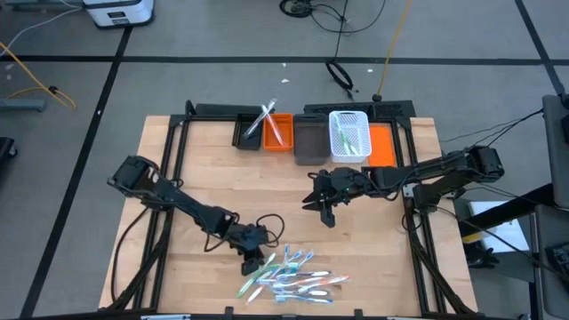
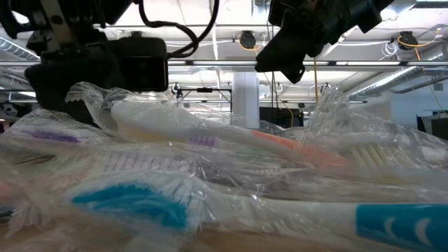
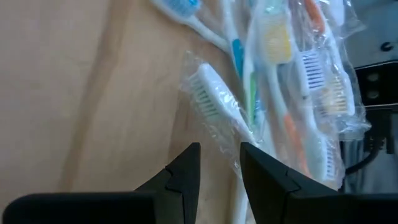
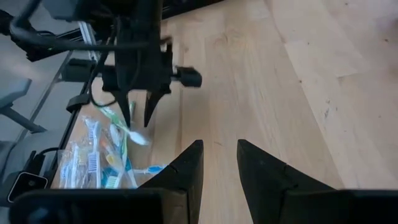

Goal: Pick & Place Toothbrushes
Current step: Put the green toothbrush into the white bin

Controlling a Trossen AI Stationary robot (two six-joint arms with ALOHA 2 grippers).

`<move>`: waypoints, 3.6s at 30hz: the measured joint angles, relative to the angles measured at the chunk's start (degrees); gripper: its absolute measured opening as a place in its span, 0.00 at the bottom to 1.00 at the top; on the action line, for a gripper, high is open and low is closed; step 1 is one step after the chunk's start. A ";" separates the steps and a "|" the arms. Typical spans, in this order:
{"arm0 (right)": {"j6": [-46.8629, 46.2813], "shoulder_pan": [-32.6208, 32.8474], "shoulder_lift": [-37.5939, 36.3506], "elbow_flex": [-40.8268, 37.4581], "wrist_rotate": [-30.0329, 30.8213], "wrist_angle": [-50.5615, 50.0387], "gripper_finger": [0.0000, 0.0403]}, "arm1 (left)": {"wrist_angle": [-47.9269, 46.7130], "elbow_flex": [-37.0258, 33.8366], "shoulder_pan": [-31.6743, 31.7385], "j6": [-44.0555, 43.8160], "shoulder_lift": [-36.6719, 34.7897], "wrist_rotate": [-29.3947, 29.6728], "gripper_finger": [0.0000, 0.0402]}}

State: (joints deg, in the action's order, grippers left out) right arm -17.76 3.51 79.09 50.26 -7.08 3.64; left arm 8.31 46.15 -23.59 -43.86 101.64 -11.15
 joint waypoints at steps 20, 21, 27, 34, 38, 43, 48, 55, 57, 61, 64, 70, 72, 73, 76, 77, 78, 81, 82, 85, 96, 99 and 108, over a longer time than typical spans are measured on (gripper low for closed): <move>0.66 0.00 0.00 0.02 0.01 1.29 0.22 | 4.70 -0.07 0.00 2.93 1.01 0.71 0.04; 0.66 0.00 0.00 0.02 0.01 1.29 0.22 | 5.11 -0.06 0.00 3.34 1.01 0.71 0.03; 0.66 0.00 0.00 -0.39 0.40 1.53 0.22 | 5.32 -0.05 0.09 4.14 1.01 2.88 0.00; 0.52 -0.03 0.00 -2.00 2.90 1.82 0.22 | 4.48 -0.04 0.26 4.83 -0.49 3.31 0.00; 0.48 -0.02 0.00 -2.29 2.82 2.08 0.22 | -0.20 -0.02 0.35 6.31 -4.61 6.52 0.00; 0.47 -0.02 0.00 -2.29 2.83 2.23 0.22 | -4.13 -0.02 0.37 8.63 -10.42 11.04 0.00; 0.48 -0.02 0.00 -2.32 2.81 2.23 0.22 | -7.78 0.00 0.37 11.02 -15.74 16.11 0.00; 0.46 -0.02 0.00 -2.32 2.79 2.84 0.22 | -8.15 0.02 0.37 15.59 -22.17 24.29 0.00; 0.48 -0.02 0.00 -2.32 2.79 3.58 0.22 | -8.66 -0.02 0.37 17.34 -23.79 27.11 0.00; 0.98 -0.02 0.00 -2.32 2.59 7.22 0.22 | -6.43 0.01 0.74 20.56 -24.89 30.24 0.00; 2.29 -0.02 0.00 -2.32 2.55 10.39 0.22 | -3.36 -0.02 1.08 22.75 -24.93 31.17 0.00; 3.89 0.26 0.00 -2.32 2.57 15.00 0.22 | 0.97 -0.02 2.38 26.71 -24.97 33.16 0.00; 4.27 0.66 0.00 -2.32 2.55 16.68 0.22 | 1.82 -0.02 2.79 27.80 -24.97 34.76 0.00; 5.05 0.89 0.00 -2.32 2.55 17.69 0.22 | 2.30 -0.02 3.03 28.35 -24.97 35.47 0.00; 7.01 1.80 0.23 -2.32 2.66 20.53 0.22 | 3.80 -0.02 3.85 29.47 -24.97 36.39 0.00; 7.45 2.03 0.39 -2.32 2.70 21.48 0.22 | 4.19 -0.02 4.05 29.73 -24.97 36.54 0.00; 7.92 2.29 0.46 -2.32 2.74 21.96 0.22 | 4.49 -0.02 4.25 29.89 -24.97 36.58 0.00; 8.77 2.74 0.48 -2.32 4.03 23.62 0.22 | 6.27 -0.02 4.57 30.29 -24.95 36.70 0.00; 9.17 2.78 0.48 -2.32 4.87 23.80 0.22 | 6.87 -0.02 4.63 30.60 -24.95 36.69 0.00; 9.51 2.95 0.96 -2.32 5.89 25.10 0.22 | 7.90 -0.02 4.84 31.79 -24.95 36.69 0.00; 10.99 2.90 7.62 -2.32 5.59 39.98 0.27 | 8.50 -0.02 6.86 32.51 -24.95 36.73 0.00; 10.98 2.43 8.19 -2.32 5.84 41.33 0.29 | 8.42 -0.02 6.86 32.63 -24.93 36.76 0.00; 10.99 2.12 8.57 -2.29 5.99 43.59 0.29 | 9.39 -0.02 7.02 32.81 -24.26 36.80 0.00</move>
State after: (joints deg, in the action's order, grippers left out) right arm -6.76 5.63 87.66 47.97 -1.09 47.23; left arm 17.70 46.13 -16.58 -11.04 77.38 25.65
